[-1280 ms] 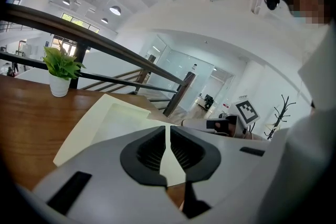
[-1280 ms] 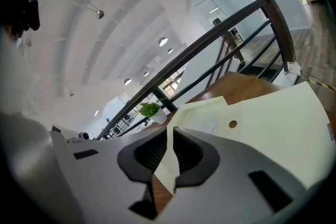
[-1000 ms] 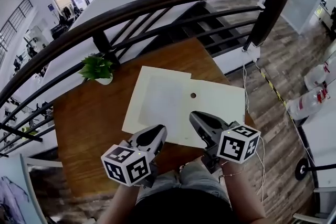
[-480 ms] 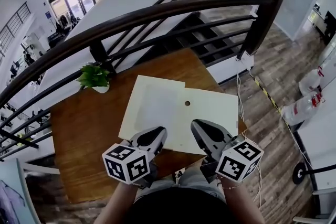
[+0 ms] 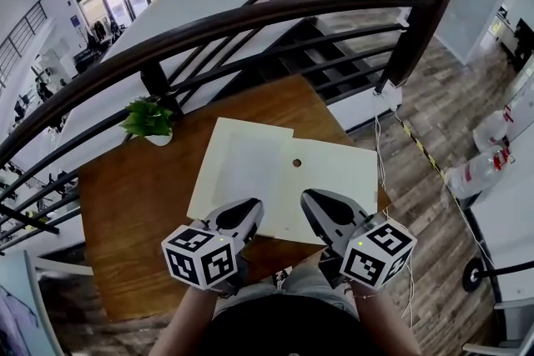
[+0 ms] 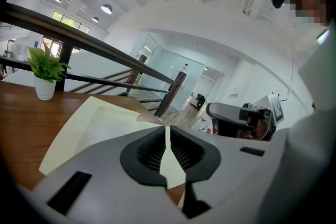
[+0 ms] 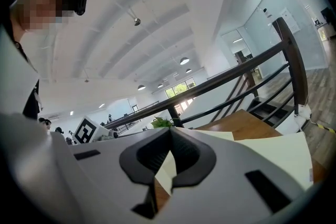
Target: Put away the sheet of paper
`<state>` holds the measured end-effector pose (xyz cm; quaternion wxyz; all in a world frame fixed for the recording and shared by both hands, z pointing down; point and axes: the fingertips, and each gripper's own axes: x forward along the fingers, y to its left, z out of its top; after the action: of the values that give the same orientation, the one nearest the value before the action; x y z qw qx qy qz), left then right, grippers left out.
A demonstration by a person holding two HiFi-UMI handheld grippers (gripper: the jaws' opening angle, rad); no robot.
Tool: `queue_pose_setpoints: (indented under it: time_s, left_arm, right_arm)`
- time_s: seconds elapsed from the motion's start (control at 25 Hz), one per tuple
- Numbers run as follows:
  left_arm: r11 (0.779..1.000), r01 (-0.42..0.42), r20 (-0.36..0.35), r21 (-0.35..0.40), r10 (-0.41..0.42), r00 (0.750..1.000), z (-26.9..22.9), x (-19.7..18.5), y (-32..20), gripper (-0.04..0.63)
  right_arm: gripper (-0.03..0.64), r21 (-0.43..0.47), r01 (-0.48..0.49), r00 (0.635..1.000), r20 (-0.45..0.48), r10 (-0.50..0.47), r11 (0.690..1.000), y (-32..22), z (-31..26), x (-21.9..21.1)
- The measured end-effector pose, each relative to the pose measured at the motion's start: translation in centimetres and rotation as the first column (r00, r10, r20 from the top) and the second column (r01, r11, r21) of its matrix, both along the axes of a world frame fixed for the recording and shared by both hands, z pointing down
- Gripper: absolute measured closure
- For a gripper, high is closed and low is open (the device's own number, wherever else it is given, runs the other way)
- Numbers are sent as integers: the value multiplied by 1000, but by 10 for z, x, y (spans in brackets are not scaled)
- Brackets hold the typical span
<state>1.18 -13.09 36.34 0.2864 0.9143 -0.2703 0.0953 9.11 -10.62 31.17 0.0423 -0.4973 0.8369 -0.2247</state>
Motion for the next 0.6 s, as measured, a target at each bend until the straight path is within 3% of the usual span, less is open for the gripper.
queue_pose_setpoints:
  time_s: [0.6]
  left_arm:
    - [1000,-4,18,0,4,1000,4,-4,-5,557]
  right_arm:
    - [591,-23,36,999,-18,-36,999,-5,6,-7]
